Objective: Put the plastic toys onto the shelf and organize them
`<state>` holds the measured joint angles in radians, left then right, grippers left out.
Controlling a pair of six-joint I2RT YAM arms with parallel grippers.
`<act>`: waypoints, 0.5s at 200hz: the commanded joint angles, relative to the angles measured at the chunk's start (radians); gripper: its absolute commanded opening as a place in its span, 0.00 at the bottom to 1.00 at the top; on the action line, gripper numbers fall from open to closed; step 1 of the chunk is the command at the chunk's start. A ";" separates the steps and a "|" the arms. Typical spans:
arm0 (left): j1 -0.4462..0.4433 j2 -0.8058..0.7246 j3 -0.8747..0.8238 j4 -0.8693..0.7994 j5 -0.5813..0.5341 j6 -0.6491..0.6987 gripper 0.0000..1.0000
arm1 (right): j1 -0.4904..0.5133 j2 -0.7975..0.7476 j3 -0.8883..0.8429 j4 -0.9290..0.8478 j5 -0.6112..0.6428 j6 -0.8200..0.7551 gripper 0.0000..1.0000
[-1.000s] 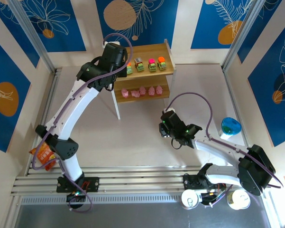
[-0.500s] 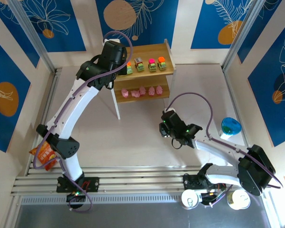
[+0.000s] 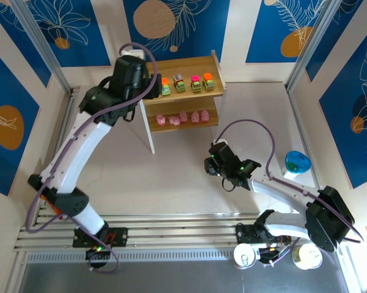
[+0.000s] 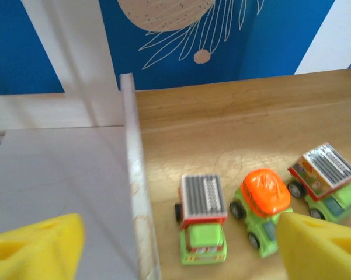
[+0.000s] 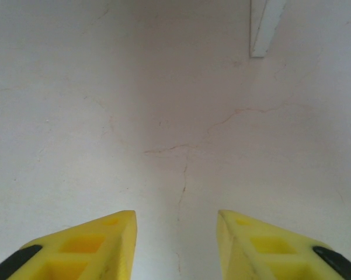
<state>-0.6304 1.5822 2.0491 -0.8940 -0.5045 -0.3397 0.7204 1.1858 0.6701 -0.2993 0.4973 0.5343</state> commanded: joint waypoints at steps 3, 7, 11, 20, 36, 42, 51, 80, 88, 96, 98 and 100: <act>0.009 -0.140 -0.150 0.076 0.006 0.032 0.93 | -0.018 0.002 -0.016 0.013 0.019 0.000 0.47; 0.009 -0.163 -0.179 0.085 0.006 0.035 0.95 | -0.023 0.003 -0.016 0.012 0.021 0.000 0.48; 0.011 -0.184 -0.209 0.093 0.007 0.040 0.97 | -0.027 0.004 -0.015 0.011 0.024 0.000 0.49; 0.014 -0.227 -0.270 0.106 0.011 0.049 1.00 | -0.040 0.001 -0.012 0.002 0.028 0.000 0.52; 0.032 -0.298 -0.378 0.126 0.024 0.062 1.00 | -0.065 -0.011 -0.006 -0.013 0.042 -0.003 0.57; 0.041 -0.325 -0.422 0.138 0.035 0.066 1.00 | -0.076 -0.016 -0.004 -0.019 0.048 -0.004 0.58; 0.062 -0.360 -0.489 0.158 0.059 0.067 1.00 | -0.090 -0.028 0.000 -0.029 0.058 -0.006 0.60; 0.139 -0.469 -0.723 0.264 0.184 0.082 1.00 | -0.129 -0.054 0.017 -0.065 0.082 -0.009 0.64; 0.160 -0.496 -0.790 0.301 0.204 0.083 1.00 | -0.138 -0.061 0.020 -0.071 0.090 -0.009 0.65; 0.180 -0.519 -0.859 0.340 0.255 0.091 1.00 | -0.148 -0.068 0.022 -0.076 0.103 -0.007 0.65; 0.186 -0.525 -0.877 0.353 0.268 0.093 1.00 | -0.152 -0.070 0.023 -0.076 0.106 -0.008 0.65; 0.191 -0.530 -0.894 0.365 0.278 0.094 1.00 | -0.155 -0.072 0.024 -0.079 0.108 -0.008 0.66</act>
<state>-0.4908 1.1080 1.3041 -0.6720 -0.3752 -0.2779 0.5922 1.1469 0.6693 -0.3412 0.5549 0.5297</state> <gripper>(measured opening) 0.997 0.646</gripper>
